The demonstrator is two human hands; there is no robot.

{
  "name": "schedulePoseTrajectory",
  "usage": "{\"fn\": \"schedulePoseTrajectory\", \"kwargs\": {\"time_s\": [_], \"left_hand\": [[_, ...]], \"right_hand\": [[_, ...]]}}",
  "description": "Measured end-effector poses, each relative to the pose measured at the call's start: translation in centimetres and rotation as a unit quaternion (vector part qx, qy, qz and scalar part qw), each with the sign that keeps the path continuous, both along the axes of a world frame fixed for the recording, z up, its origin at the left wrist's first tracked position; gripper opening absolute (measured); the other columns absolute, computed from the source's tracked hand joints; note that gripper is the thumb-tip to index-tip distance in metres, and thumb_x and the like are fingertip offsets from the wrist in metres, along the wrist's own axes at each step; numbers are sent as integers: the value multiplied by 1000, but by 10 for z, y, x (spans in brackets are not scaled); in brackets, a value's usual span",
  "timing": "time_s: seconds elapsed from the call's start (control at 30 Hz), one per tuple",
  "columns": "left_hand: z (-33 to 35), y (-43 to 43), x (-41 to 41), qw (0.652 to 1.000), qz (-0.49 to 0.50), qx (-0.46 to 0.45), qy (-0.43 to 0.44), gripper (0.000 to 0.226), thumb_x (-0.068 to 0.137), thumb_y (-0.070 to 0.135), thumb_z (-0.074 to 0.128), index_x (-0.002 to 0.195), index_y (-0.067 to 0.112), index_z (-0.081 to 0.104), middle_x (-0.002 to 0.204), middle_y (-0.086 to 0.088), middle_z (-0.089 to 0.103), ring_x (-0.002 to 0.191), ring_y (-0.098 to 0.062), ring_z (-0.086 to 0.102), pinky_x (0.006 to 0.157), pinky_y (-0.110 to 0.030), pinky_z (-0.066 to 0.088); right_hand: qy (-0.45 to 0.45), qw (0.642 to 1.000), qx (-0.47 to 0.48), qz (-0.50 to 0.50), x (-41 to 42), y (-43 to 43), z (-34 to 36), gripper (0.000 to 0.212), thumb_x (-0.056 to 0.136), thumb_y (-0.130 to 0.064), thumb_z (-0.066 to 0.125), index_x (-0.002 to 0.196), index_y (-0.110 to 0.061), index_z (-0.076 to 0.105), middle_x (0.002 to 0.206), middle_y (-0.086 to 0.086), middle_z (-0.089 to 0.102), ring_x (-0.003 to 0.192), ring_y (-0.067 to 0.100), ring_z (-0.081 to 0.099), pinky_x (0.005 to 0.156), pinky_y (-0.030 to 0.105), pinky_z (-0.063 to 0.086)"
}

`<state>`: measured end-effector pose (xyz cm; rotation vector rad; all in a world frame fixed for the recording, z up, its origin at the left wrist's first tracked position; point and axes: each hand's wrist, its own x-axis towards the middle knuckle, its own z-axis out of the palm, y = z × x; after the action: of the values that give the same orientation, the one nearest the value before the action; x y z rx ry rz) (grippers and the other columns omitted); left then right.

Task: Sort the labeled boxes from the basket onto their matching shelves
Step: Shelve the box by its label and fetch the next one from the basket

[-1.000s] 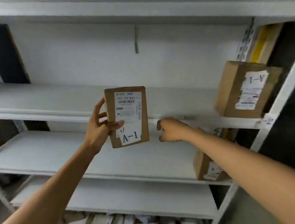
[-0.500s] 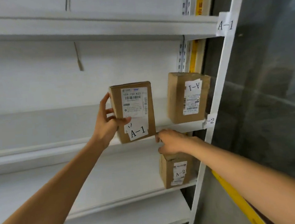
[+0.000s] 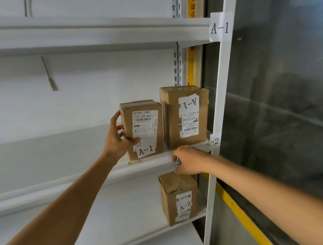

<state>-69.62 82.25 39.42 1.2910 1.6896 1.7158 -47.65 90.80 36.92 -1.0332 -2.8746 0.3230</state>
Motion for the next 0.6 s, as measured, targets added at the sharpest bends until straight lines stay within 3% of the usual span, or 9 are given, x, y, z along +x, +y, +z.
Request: {"fn": "schedulePoseTrajectory", "kwargs": {"time_s": [0.13,0.27,0.33,0.43,0.5,0.6], "left_hand": [[-2,13,4,1000,-16,-6,13,105,70,-10,75,137,53,24,109,11,53,104,-15,55,72,-33,57],[-2,19,8,999,-23,-17,32,105,72,-7,74,141,50,18,111,10,52,107,-16,53,82,-44,55],[-4,15,8,998,-7,-31,53,102,72,0,78,144,42,18,115,4,52,110,-16,50,84,-39,54],[-14,-4,2,988,96,-46,112,67,73,16,81,130,22,46,104,0,59,98,-14,56,74,-18,44],[-19,-26,-7,982,111,-72,131,36,77,17,77,109,21,62,90,2,64,85,-11,61,64,-10,42],[-30,-71,-27,972,92,-138,169,20,78,12,74,91,26,68,75,5,67,65,1,61,54,-6,42]], "right_hand": [[-14,1000,-1,0,1,10,-4,34,83,-27,67,114,-22,54,113,-5,50,97,13,49,72,24,39],[-30,999,-7,18,-6,11,-4,34,84,-27,67,115,-21,54,121,-2,51,103,15,49,76,25,40],[-31,999,-10,27,-14,7,-2,34,84,-27,66,116,-21,54,120,-2,49,103,16,51,76,26,42],[-35,998,-15,50,-34,-2,1,35,83,-26,67,115,-20,54,116,-1,49,101,17,53,78,29,47],[-42,996,-19,77,-52,-9,2,38,82,-27,69,117,-19,55,113,0,51,99,17,53,80,31,49],[-64,989,-36,130,-89,-29,-1,45,81,-31,71,121,-18,56,113,1,55,95,17,55,74,28,47]]}}
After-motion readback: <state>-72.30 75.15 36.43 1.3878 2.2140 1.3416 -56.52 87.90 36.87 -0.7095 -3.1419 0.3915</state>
